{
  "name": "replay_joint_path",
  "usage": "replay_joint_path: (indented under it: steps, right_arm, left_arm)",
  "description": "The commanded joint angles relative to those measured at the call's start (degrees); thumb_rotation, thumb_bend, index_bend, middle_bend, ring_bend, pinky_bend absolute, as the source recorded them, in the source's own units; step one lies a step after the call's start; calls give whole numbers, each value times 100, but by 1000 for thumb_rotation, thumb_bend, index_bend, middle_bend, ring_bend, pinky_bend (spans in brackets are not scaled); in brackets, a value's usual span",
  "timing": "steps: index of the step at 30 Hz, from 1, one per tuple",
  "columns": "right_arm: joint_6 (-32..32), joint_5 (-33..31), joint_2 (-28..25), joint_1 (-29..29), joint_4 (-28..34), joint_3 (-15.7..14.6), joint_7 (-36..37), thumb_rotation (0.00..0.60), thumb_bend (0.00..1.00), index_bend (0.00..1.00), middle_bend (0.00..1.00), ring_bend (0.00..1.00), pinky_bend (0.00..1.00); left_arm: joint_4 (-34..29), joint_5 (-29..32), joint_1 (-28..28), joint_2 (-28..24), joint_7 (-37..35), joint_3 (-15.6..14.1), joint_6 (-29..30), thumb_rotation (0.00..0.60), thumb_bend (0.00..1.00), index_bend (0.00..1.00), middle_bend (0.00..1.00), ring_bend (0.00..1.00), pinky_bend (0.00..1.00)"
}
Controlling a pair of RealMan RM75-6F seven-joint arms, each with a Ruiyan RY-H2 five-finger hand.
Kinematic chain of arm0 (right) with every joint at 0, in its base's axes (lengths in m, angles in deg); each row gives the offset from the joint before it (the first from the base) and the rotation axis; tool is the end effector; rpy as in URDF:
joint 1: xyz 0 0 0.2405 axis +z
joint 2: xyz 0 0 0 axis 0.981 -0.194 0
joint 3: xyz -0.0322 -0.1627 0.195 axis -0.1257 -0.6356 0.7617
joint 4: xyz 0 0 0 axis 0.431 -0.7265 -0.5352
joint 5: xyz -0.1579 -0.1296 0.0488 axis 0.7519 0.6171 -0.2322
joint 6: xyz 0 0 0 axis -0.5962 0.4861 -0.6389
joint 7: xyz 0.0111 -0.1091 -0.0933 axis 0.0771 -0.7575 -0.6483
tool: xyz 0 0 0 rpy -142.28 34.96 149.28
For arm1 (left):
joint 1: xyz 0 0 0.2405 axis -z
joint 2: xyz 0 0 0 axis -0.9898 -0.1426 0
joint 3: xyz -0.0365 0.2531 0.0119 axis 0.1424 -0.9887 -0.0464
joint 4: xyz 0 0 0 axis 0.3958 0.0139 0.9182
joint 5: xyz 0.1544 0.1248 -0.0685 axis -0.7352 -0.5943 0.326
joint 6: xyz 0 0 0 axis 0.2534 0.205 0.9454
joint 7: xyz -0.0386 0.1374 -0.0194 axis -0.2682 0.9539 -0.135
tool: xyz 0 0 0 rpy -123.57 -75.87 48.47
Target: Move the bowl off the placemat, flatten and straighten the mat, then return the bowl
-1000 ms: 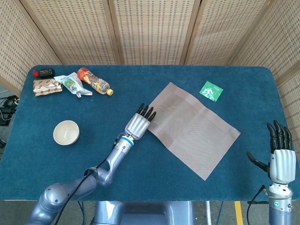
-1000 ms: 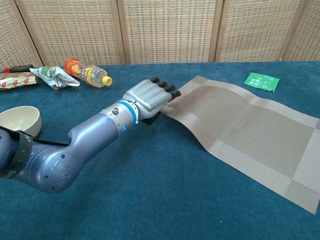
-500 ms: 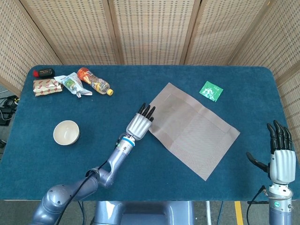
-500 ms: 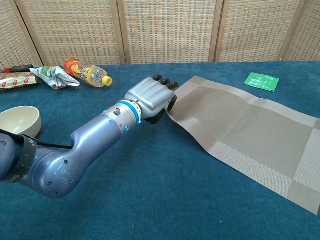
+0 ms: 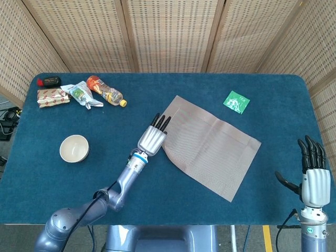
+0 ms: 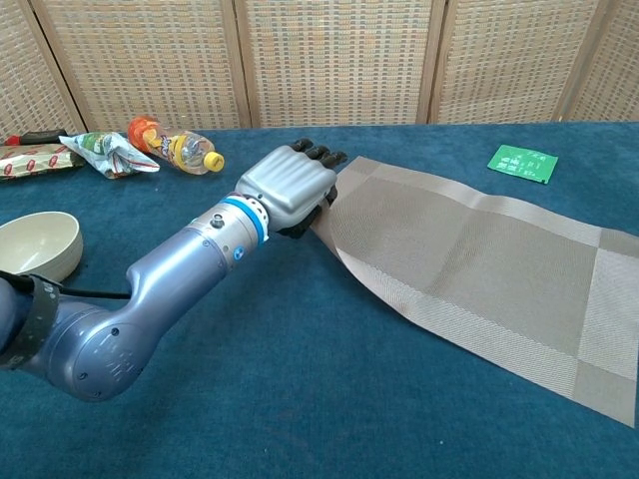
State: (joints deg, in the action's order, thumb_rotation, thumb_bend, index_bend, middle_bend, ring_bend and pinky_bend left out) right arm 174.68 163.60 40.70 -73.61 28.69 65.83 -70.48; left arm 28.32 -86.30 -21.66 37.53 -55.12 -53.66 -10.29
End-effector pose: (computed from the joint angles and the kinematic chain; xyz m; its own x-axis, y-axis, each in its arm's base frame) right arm -0.3026 -0.1997 0.1360 0.1412 0.3531 0.9249 -0.9769 -0.1018 0.1880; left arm -0.0607 0.3872 -0.1411 0.7357 -0.1287 0.6650 0.5355 -0.4907 -0.6874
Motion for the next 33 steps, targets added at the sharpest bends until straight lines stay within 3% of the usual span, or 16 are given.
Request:
replay_joint_path:
  steps: [1, 6, 9, 24, 33]
  right_arm:
    - [23, 23, -2, -8, 14, -10, -11, 600, 242, 56, 0, 0, 0]
    - [58, 86, -4, -19, 47, -43, -58, 600, 243, 56, 0, 0, 0]
    - [112, 149, -1, -29, 82, -62, -108, 600, 242, 57, 0, 0, 0]
    - [358, 477, -64, -98, 310, -185, -197, 600, 243, 57, 0, 0, 0]
    - [507, 720, -168, -173, 536, -317, -225, 600, 243, 62, 0, 0, 0]
  left_arm:
    - [-109, -48, -107, -105, 26, -64, 75, 600, 660, 596, 0, 0, 0]
    - [-451, -92, -321, -408, 158, -139, 199, 600, 660, 610, 0, 0, 0]
    - [-986, -67, -538, -734, 352, -185, 296, 600, 660, 629, 0, 0, 0]
    - [-5051, 99, -1560, -2942, 1906, -1021, 613, 600, 661, 665, 0, 0, 0]
    - [-6368, -283, -1829, -3614, 2326, -1662, 729, 600, 661, 665, 0, 0, 0]
